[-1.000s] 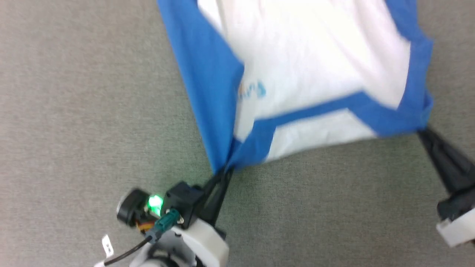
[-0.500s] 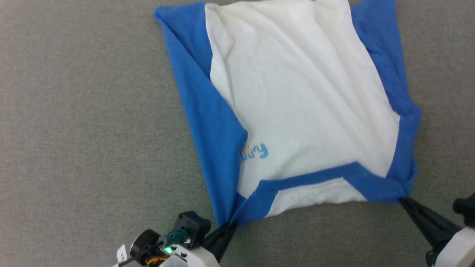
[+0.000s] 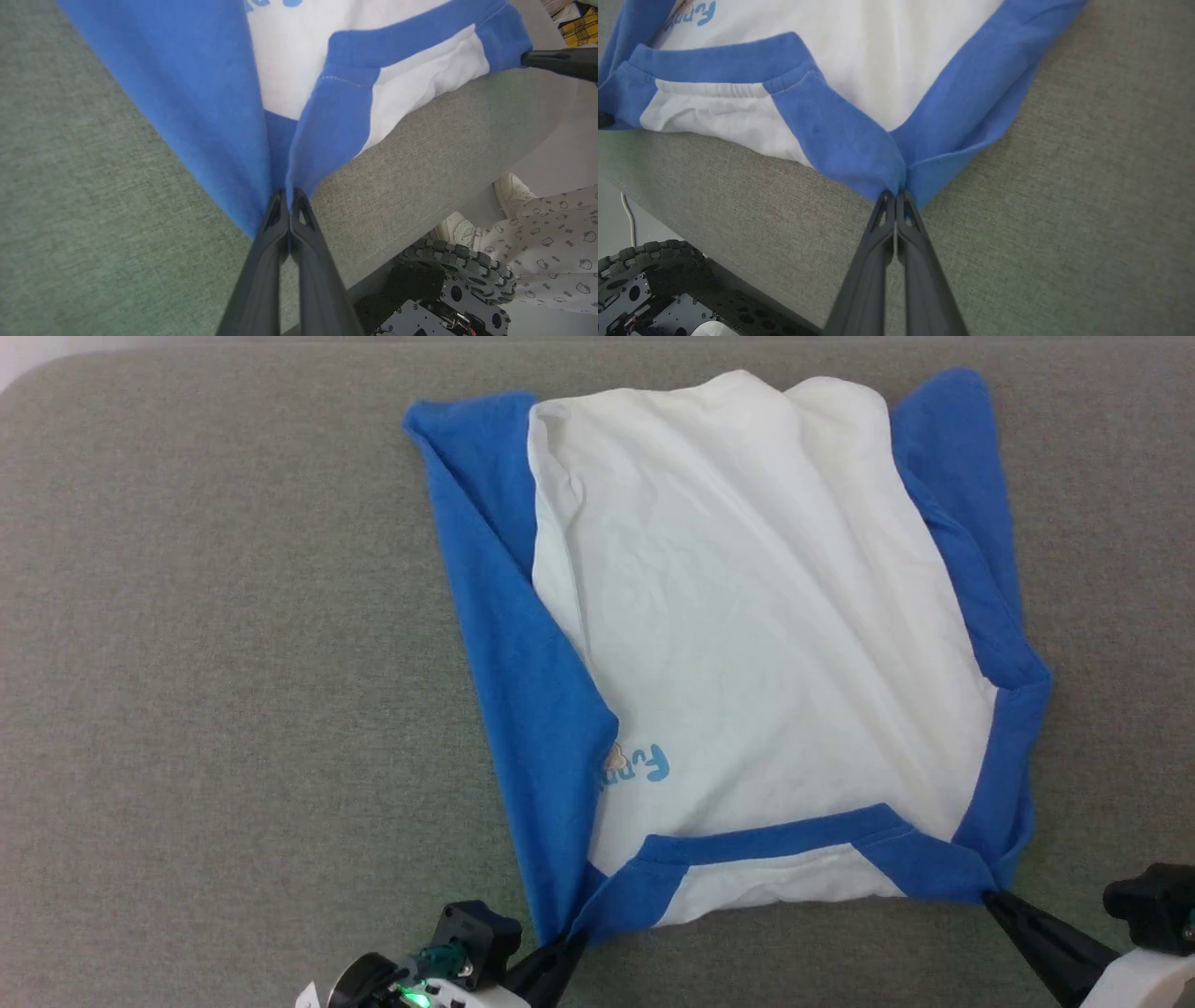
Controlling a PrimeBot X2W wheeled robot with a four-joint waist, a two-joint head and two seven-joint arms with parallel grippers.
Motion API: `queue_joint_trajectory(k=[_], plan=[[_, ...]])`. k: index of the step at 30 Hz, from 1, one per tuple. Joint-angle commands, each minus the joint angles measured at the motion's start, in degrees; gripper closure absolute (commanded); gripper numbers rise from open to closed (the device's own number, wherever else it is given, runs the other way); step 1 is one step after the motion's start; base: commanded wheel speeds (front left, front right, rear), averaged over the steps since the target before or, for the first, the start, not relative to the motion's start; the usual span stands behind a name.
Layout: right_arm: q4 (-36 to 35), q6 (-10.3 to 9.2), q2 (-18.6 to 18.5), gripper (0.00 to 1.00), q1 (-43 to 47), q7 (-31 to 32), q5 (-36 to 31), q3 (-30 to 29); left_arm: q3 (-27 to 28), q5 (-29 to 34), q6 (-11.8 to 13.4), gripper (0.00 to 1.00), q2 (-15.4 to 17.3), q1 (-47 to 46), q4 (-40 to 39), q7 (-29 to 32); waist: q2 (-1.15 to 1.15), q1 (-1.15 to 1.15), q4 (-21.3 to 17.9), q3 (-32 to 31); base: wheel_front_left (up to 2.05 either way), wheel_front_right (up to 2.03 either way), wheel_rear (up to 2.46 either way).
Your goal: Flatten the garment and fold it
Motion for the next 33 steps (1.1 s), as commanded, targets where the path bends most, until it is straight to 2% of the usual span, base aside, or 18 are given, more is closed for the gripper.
queue_joint_trajectory(k=[1, 7, 8, 9, 10, 19, 24, 29, 33], plan=[[1.22, -0.11, 0.8, 1.0, -0.61, -0.74, -0.26, 0.18, -0.17, 0.69, -0.64, 1.0, -0.76, -0.89, 1.41, -1.54, 0.0, -0.01, 0.2, -0.55, 0.0, 0.0, 0.0], [5.11, -0.11, 0.74, 1.0, -0.39, -1.34, -1.96, 3.03, -1.4, 1.64, -2.33, 1.0, -1.71, -1.94, 7.28, -4.39, 0.0, -0.01, 0.36, -1.68, 0.0, 0.0, 0.0], [5.62, -0.11, 1.0, 0.75, -0.4, -1.74, -2.06, 3.22, -1.41, 1.62, -2.36, 0.96, -2.05, -1.88, 8.17, -5.11, 0.0, -0.01, 0.29, -1.78, 0.0, 0.0, 0.0], [6.05, -0.11, 1.16, 0.55, -0.45, -2.11, -2.35, 3.5, -1.43, 1.58, -2.36, 0.59, -2.41, -1.78, 9.02, -5.79, 0.0, -0.01, 0.23, -1.84, 0.0, 0.0, 0.0], [6.39, -0.11, 1.22, 0.0, -0.54, -2.44, -2.67, 3.9, -1.42, 1.74, -2.29, 0.0, -2.75, -1.77, 9.67, -6.71, 0.0, -0.01, 0.16, -1.88, 0.0, 0.0, 0.0], [6.34, -0.11, -0.14, 0.0, 0.77, -2.22, -2.55, 5.99, -1.89, 1.62, -1.1, 0.0, -3.9, 1.4, 12.07, -10.56, 0.0, -0.01, 0.11, -2.51, 0.0, 0.0, 0.0], [5.14, -0.11, -0.96, 0.0, 3.82, -0.73, -0.72, 5.52, -2.08, 0.81, -0.25, 0.0, -3.19, 4.79, 11.82, -11.25, 0.0, -0.01, 0.79, -2.85, 0.0, 0.0, 0.0], [3.12, -0.11, -2.06, 0.0, 6.34, 0.74, 0.47, 3.84, -1.55, 0.13, 0.95, 0.0, -2.24, 6.91, 9.85, -11.42, 0.0, -0.01, 1.49, -3.58, 0.0, 0.0, 0.0], [0.47, -0.11, -1.82, 0.0, 8.12, 1.83, 1.66, 1.49, 1.61, -1.67, 2.63, 0.0, -1.91, 8.08, 5.05, -13.95, 0.0, -0.01, 1.86, -4.64, 0.0, 0.0, 0.0]])
